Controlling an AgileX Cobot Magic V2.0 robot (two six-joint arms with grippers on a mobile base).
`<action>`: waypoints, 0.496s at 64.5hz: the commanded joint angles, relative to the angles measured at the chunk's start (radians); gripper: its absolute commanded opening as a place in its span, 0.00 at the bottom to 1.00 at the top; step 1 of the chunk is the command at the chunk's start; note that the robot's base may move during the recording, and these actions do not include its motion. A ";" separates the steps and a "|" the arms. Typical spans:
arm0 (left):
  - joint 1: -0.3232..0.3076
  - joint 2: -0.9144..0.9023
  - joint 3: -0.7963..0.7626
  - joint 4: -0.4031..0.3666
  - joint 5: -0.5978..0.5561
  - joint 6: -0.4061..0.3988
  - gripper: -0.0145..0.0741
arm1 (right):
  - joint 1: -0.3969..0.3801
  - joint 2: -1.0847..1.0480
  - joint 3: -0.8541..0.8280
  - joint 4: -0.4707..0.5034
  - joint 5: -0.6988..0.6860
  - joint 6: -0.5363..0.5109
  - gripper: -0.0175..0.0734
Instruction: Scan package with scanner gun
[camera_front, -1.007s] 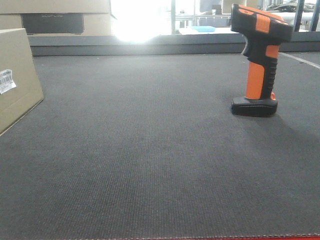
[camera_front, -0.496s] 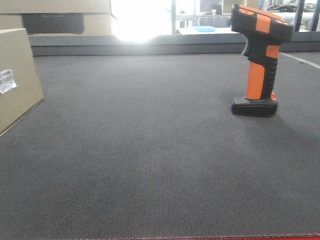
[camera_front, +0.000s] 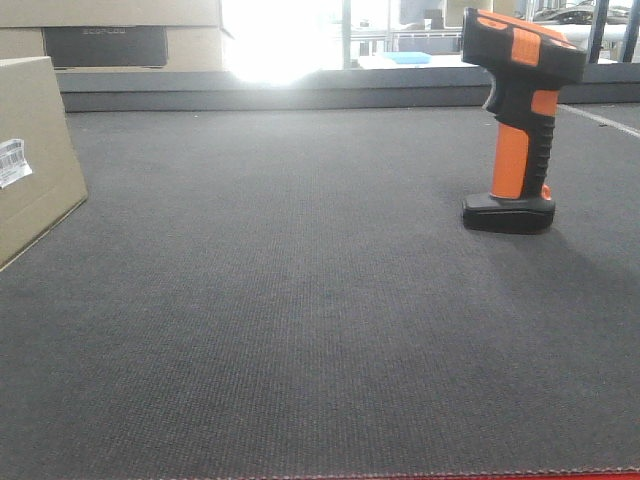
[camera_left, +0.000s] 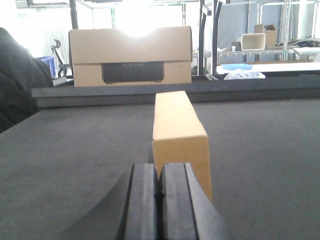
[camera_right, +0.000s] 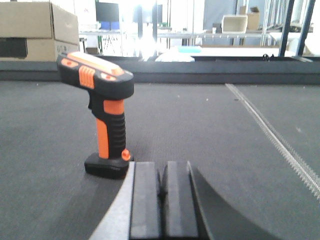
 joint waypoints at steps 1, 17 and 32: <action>-0.004 -0.004 -0.004 0.000 -0.063 -0.004 0.04 | -0.005 0.004 -0.009 0.000 -0.077 -0.002 0.01; -0.004 -0.004 -0.086 0.000 -0.107 -0.004 0.04 | -0.005 0.004 -0.128 0.021 -0.066 -0.002 0.01; -0.004 0.087 -0.417 0.000 0.201 -0.004 0.05 | -0.005 0.108 -0.450 0.021 0.200 -0.002 0.02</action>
